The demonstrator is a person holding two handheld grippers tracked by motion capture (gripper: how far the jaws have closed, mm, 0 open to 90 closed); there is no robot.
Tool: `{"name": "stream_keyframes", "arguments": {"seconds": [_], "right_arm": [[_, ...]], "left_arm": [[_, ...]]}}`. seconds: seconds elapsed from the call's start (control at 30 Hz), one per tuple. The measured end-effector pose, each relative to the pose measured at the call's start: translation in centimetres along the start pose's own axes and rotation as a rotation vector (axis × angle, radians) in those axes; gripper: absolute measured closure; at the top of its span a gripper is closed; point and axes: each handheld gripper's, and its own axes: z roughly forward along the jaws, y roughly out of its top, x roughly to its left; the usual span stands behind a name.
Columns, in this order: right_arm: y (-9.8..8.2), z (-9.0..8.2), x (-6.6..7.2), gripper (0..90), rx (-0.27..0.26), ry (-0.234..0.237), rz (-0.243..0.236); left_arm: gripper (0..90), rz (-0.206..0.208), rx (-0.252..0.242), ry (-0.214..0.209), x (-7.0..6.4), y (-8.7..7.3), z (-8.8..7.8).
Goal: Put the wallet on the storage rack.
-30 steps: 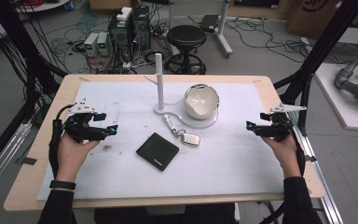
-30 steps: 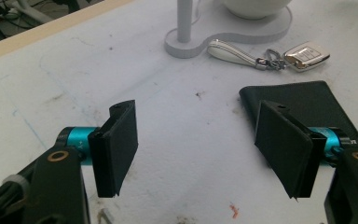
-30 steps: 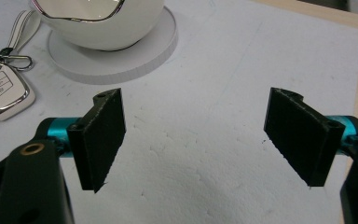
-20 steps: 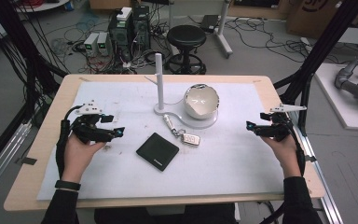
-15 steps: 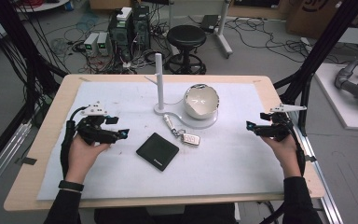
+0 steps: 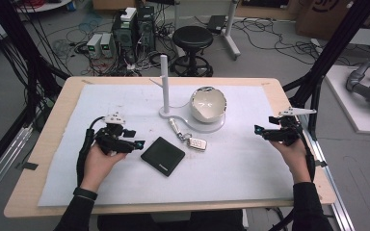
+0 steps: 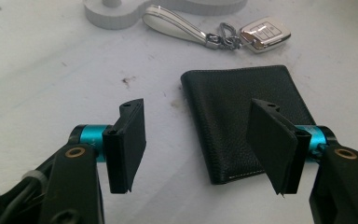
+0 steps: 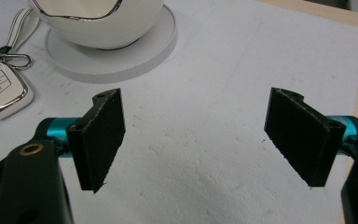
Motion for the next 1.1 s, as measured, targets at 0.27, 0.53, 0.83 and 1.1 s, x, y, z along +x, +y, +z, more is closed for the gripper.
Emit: {"name": "stream_keyframes", "arguments": {"seconds": [0.27, 0.53, 0.83, 1.1], "right_arm": [[-0.1, 0.1, 0.0, 20.7, 0.005, -0.002, 0.005], [-0.1, 0.0, -0.1, 20.7, 0.004, -0.002, 0.006], [-0.1, 0.0, -0.2, 20.8, 0.003, -0.002, 0.008], [-0.1, 0.1, -0.1, 20.8, 0.006, -0.002, 0.01]], "left_arm": [[45.2, -0.044, 0.058, -0.016, -0.2, -0.3, 1.3], [49.8, -0.148, 0.086, -0.044, 0.0, -1.3, 2.2], [53.1, -0.211, 0.109, -0.072, 0.3, -2.1, 2.9], [59.4, -0.249, 0.105, -0.102, 0.4, -2.5, 3.2]]}}
